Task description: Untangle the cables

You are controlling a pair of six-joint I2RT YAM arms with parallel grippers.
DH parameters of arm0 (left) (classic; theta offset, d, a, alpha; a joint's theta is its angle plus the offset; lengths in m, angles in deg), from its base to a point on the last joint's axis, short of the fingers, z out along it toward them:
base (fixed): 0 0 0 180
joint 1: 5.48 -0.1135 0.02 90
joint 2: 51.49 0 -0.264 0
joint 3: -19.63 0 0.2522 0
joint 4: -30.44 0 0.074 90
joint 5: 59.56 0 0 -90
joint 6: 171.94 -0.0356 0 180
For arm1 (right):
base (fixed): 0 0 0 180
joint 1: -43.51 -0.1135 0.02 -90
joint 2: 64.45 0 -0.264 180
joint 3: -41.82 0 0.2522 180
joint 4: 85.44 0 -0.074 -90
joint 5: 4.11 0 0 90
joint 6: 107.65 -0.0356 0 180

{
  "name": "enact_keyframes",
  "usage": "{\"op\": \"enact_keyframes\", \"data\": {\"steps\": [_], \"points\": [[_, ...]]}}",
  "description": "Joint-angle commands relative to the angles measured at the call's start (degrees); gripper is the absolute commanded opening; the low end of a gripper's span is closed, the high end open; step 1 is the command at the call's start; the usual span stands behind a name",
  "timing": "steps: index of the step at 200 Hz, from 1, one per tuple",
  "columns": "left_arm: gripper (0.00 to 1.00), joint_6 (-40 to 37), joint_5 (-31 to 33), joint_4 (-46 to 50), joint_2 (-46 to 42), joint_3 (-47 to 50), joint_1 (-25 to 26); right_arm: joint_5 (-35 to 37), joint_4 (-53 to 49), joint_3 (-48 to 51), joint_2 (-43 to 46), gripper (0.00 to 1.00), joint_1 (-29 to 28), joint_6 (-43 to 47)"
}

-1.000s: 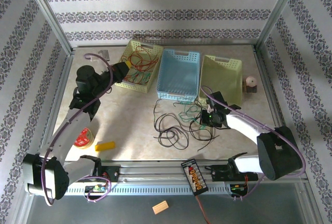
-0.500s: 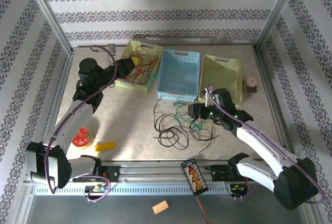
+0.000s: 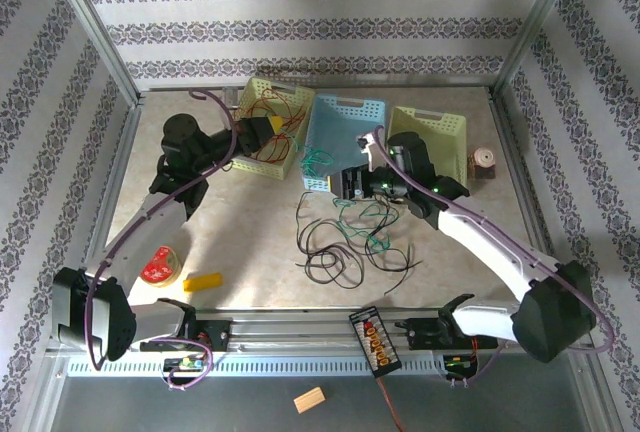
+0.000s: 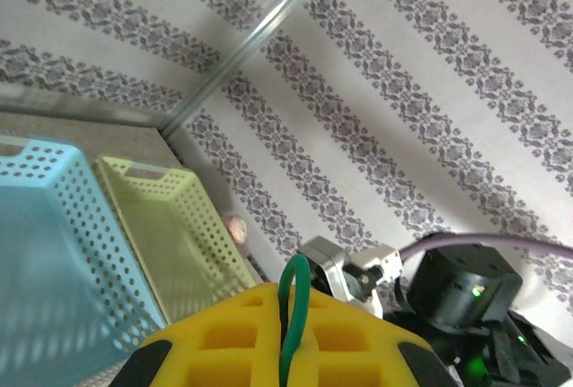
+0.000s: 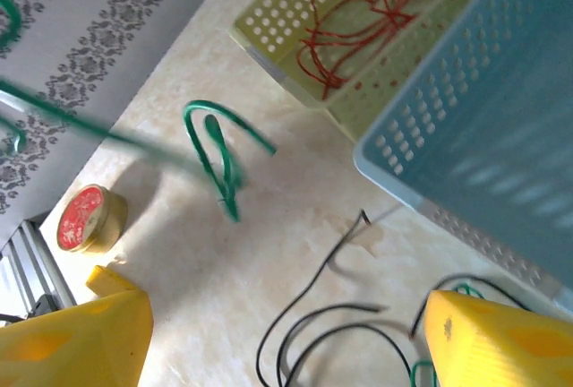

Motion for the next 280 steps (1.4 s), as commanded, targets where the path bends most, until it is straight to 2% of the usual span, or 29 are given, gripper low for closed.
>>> {"op": "enact_keyframes", "data": {"steps": [1,27,45,57,74,81,88,101,140,190,207,227,237,249,260,268,280], "points": [[0.0,0.9,-3.5,-4.9,1.1,-0.7,1.6,-3.7,6.8,-3.4,-3.3,0.79,-1.0,1.2],[0.0,1.1,-4.2,-5.5,1.9,-1.0,2.8,-3.5,9.6,-7.5,-8.5,0.78,-2.3,0.8],[0.0,1.8,-4.5,-6.5,2.4,-1.0,3.2,-3.6,10.6,-9.8,-10.8,0.7,-2.6,0.5],[0.0,1.9,-4.7,-6.3,2.5,-1.0,3.3,-4.3,10.9,-10.7,-11.5,0.56,-2.7,0.2],[0.0,1.6,-4.3,-6.2,2.3,-0.7,3.3,-4.0,10.4,-10.8,-11.3,0.21,-2.7,-0.1],[0.0,1.2,-3.8,-5.5,2.1,-0.6,3.3,-2.4,10.3,-10.0,-10.6,0.1,-2.7,-0.3],[0.0,0.7,-2.8,-5.1,1.7,-0.4,3.3,-1.1,10.3,-8.9,-9.9,0.04,-2.6,-0.4],[0.0,-0.7,-0.6,-3.8,0.9,0.2,3.3,1.4,10.3,-6.8,-8.3,0.0,-2.2,-0.9],[0.0,-5.4,4.7,1.1,-1.1,-0.2,3.0,9.4,9.8,1.1,-3.2,0.0,2.2,-6.1],[0.0,-5.5,4.5,2.3,-0.9,-1.3,1.2,16.7,7.3,9.2,3.9,0.0,10.4,-11.6],[0.0,-6.6,4.7,4.0,-0.7,-2.0,0.9,16.4,7.8,11.1,5.9,0.0,12.9,-12.9],[0.0,-6.9,3.2,4.9,0.6,-3.2,0.9,9.6,9.6,10.6,5.9,0.0,12.9,-10.9],[0.0,-6.4,2.4,4.5,1.3,-3.4,1.0,6.5,9.8,9.4,5.4,0.12,11.7,-9.2],[0.0,-5.8,1.8,3.7,1.9,-3.6,1.0,2.3,10.8,8.1,4.6,0.41,9.8,-7.7],[0.0,-5.3,1.1,2.7,2.2,-3.6,1.0,-2.2,11.8,6.8,3.5,0.58,8.5,-6.8],[0.0,-4.9,0.6,2.3,2.4,-3.8,1.0,-5.3,12.3,5.9,2.5,0.64,8.0,-6.9],[0.0,-4.6,0.0,1.5,2.5,-3.7,1.1,-10.1,13.6,4.7,0.3,0.68,8.1,-8.1]]}}
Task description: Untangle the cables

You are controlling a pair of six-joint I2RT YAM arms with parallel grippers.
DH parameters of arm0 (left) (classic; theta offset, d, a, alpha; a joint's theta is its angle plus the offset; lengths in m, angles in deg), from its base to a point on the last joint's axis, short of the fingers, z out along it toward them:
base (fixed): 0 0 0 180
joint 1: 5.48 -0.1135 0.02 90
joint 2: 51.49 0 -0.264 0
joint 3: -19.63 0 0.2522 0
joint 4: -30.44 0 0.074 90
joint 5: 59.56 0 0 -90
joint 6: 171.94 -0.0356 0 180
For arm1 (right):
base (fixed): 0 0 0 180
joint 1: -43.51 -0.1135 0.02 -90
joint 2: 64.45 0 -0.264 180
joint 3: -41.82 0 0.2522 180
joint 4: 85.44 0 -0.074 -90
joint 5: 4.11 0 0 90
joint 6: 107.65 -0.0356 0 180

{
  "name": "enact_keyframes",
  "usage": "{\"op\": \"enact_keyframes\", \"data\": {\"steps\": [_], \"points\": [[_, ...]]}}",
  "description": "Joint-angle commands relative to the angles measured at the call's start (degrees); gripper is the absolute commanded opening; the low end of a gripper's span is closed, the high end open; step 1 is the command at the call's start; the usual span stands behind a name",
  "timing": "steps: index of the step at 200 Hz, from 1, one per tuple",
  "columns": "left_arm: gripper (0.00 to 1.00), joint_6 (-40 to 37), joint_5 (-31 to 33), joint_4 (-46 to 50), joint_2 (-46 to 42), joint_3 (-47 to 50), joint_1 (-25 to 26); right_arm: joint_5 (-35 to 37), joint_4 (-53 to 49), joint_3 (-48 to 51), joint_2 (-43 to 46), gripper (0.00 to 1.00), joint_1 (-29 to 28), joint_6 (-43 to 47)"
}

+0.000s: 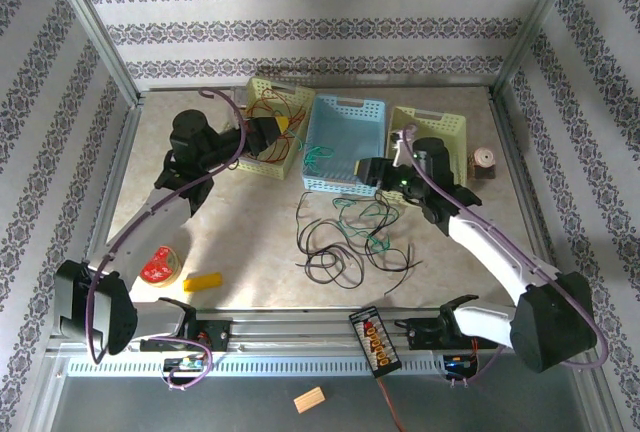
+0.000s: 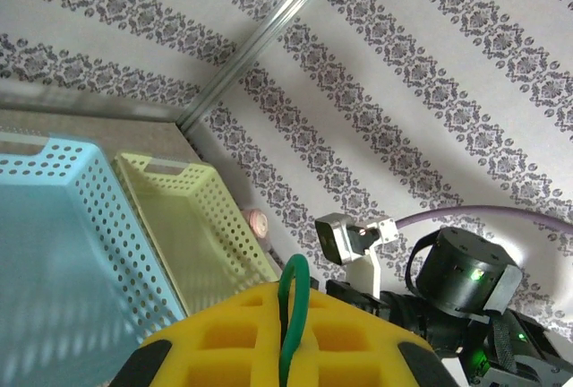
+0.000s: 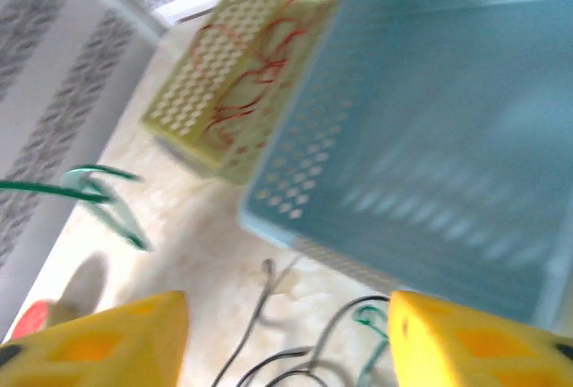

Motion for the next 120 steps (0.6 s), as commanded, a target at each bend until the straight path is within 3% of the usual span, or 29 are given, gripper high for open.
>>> {"op": "enact_keyframes", "data": {"steps": [1,41,71,120], "points": [[0.0,0.5,-2.7,-2.5,0.5,-1.6,-0.3,-12.6,4.3,-3.6,-3.0,0.68,-0.7,0.3],[0.0,1.1,-4.0,-2.9,0.2,-1.5,0.3,-22.4,8.8,-6.1,-8.0,0.76,-2.9,-1.5],[0.0,2.0,-6.5,-4.2,0.7,-1.9,1.2,-23.8,10.9,-8.2,-11.2,0.76,-5.3,-1.3],[0.0,3.3,-8.1,-5.5,0.5,-2.4,1.4,-25.2,13.4,-8.3,-12.2,0.75,-4.0,-1.8]]}}
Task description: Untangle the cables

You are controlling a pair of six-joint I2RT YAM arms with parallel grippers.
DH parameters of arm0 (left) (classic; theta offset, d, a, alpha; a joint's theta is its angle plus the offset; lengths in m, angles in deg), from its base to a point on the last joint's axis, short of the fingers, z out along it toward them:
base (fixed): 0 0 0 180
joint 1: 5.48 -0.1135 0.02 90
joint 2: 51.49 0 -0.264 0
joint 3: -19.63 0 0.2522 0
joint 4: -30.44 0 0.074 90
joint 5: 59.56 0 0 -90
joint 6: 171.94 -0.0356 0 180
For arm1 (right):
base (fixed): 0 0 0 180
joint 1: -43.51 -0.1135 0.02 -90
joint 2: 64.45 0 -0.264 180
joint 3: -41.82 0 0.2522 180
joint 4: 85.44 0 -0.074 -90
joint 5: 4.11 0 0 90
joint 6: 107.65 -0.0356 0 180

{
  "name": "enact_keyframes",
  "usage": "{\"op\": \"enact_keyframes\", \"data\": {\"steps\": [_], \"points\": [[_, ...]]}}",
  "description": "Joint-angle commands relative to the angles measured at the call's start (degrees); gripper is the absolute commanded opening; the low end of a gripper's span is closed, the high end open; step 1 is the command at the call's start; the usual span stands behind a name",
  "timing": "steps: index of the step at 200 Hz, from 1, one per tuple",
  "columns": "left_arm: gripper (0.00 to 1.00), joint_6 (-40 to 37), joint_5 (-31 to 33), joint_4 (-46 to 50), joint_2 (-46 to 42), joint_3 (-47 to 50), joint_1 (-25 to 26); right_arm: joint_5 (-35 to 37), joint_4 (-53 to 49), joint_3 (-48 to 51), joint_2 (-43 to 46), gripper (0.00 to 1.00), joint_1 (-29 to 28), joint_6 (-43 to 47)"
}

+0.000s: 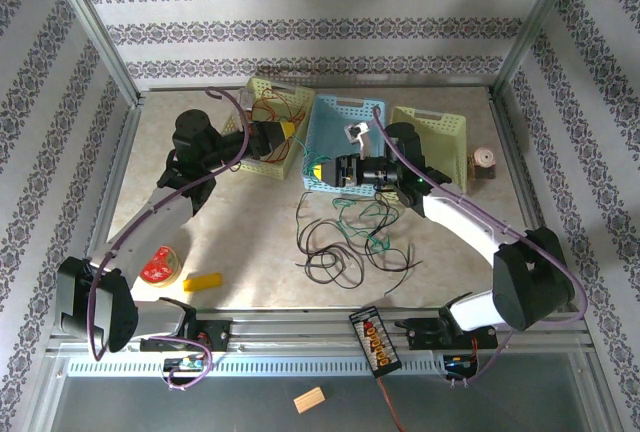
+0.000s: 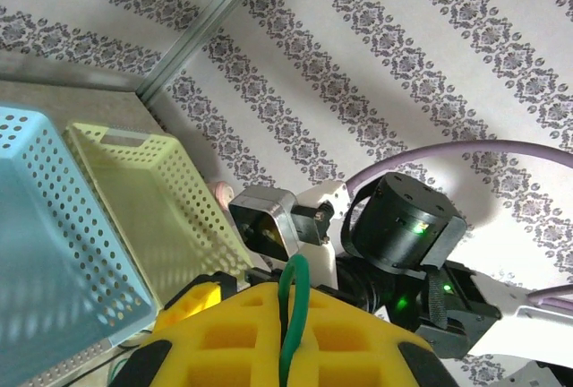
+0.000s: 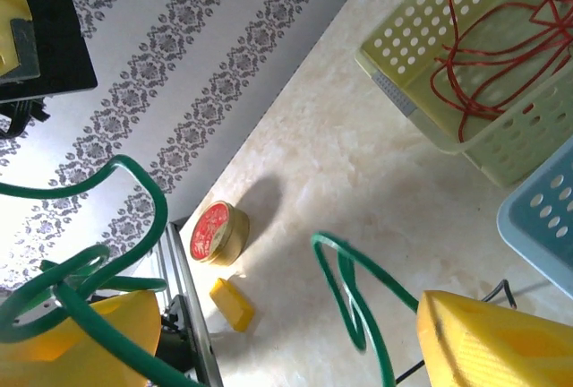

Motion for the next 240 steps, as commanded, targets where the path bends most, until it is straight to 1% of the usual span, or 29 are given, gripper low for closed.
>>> {"op": "enact_keyframes", "data": {"steps": [1,29,45,73,89,102,112,120,125,140,150,157,200,215,229,240], "points": [[0.0,1.1,-2.4,-4.3,-0.2,-2.2,0.7,-3.2,3.2,-1.3,0.3,0.75,1.0,0.1],[0.0,1.1,-3.1,-3.9,-0.6,-2.5,0.8,-6.2,2.9,1.3,2.6,0.74,3.6,0.1],[0.0,1.2,-3.6,-4.1,-0.4,-2.8,0.8,-7.8,3.0,2.5,3.9,0.74,4.0,0.5],[0.0,1.4,-3.9,-4.5,0.3,-3.2,1.0,-10.9,2.7,2.1,4.7,0.7,2.3,0.2],[0.0,1.9,-3.9,-5.4,0.7,-3.2,1.2,-11.4,2.6,1.4,4.4,0.65,0.8,0.1],[0.0,2.3,-3.8,-6.3,1.1,-3.1,1.4,-11.4,2.8,0.6,3.8,0.55,-0.5,0.1],[0.0,2.5,-3.8,-6.6,1.2,-3.0,1.5,-11.0,2.9,-0.1,3.2,0.4,-1.2,-0.1],[0.0,2.5,-3.6,-6.4,1.2,-3.0,1.6,-10.1,3.0,-0.4,2.9,0.25,-1.2,-0.5],[0.0,2.4,-3.4,-6.5,1.2,-2.9,1.6,-9.3,3.0,-0.3,3.0,0.17,-1.2,-0.5],[0.0,1.6,-2.5,-5.6,1.0,-2.7,1.5,-6.2,3.0,0.8,3.8,0.08,-0.4,-0.3],[0.0,0.5,-1.1,-4.2,0.5,-2.4,1.5,-4.0,2.9,1.8,4.7,0.02,0.6,-0.4],[0.0,-0.5,0.2,-3.3,0.0,-2.2,1.6,-2.4,2.9,2.8,5.4,0.0,1.7,-0.9],[0.0,-8.4,17.6,6.6,-5.1,-0.2,1.4,10.8,1.6,9.7,11.1,0.0,9.6,-5.0],[0.0,-9.9,22.4,10.1,-5.8,-0.2,1.3,15.6,-0.3,11.1,13.2,0.0,11.6,-5.6],[0.0,-10.0,26.3,11.1,-6.7,0.7,0.9,20.2,-2.4,12.2,14.8,0.0,12.9,-6.2],[0.0,-9.5,28.4,11.4,-7.1,1.5,0.4,22.3,-3.1,13.0,15.7,0.0,14.2,-6.8]]}}
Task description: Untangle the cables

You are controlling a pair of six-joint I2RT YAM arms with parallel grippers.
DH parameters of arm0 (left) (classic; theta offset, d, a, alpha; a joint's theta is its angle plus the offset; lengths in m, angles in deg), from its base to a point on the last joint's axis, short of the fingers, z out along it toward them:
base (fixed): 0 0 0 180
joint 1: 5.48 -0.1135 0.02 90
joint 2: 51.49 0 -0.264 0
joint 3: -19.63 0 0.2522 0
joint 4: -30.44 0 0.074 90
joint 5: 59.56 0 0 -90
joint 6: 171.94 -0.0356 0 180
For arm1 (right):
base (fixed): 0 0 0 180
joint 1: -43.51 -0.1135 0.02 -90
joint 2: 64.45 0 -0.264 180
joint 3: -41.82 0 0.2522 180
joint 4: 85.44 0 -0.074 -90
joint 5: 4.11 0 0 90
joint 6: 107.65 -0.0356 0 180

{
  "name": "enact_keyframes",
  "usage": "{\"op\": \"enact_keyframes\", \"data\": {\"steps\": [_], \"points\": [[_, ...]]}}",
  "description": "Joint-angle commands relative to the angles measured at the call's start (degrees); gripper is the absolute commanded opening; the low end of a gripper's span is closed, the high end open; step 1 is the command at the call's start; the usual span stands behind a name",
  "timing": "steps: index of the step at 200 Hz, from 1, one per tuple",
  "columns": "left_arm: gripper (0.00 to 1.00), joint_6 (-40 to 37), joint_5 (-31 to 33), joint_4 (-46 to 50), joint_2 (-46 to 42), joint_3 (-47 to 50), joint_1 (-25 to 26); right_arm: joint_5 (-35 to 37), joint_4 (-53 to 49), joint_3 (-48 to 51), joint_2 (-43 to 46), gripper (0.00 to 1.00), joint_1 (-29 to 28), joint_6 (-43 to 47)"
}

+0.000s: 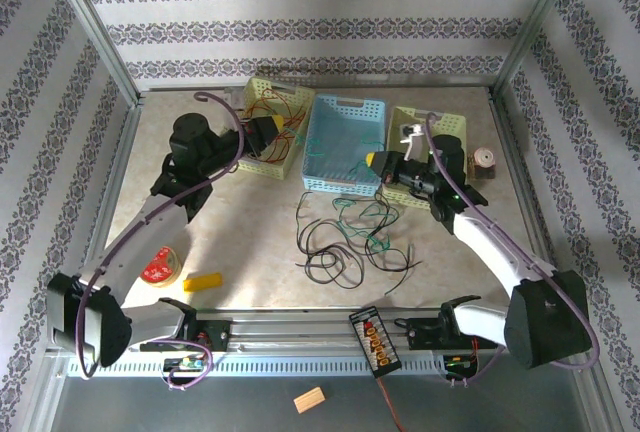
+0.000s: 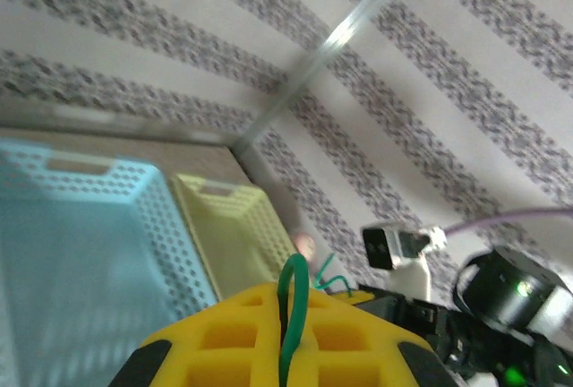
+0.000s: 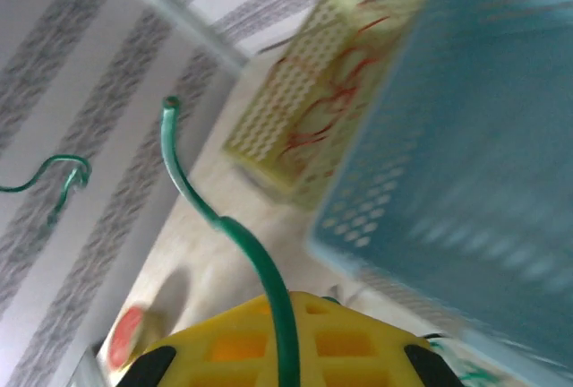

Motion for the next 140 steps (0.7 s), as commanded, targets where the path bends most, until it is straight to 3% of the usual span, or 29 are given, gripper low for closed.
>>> {"op": "enact_keyframes", "data": {"steps": [1,45,94,102,111,118,140], "points": [[0.0,-2.7,9.6,3.1,-2.1,1.5,-1.1,9.8,-2.9,2.0,2.7,0.0,1.8,-2.1],[0.0,-1.8,4.5,2.8,1.6,0.6,-1.1,9.2,-3.5,-2.6,-2.9,0.0,0.6,-1.8],[0.0,-2.2,8.0,2.6,6.6,-0.8,1.4,12.3,-6.7,-14.4,-19.8,0.0,-1.5,-3.2],[0.0,-2.4,8.7,2.9,7.9,-1.4,1.9,11.8,-6.6,-16.1,-22.0,0.07,-1.6,-3.9],[0.0,-2.6,9.7,3.3,9.6,-2.4,2.5,12.0,-6.6,-17.4,-23.6,0.28,-1.8,-4.5],[0.0,-2.6,10.4,3.6,10.9,-3.1,3.0,12.3,-6.6,-18.1,-24.3,0.38,-2.0,-4.8],[0.0,-3.3,11.9,4.1,15.4,-5.8,4.8,13.9,-6.8,-18.8,-23.4,0.53,-2.2,-4.8]]}}
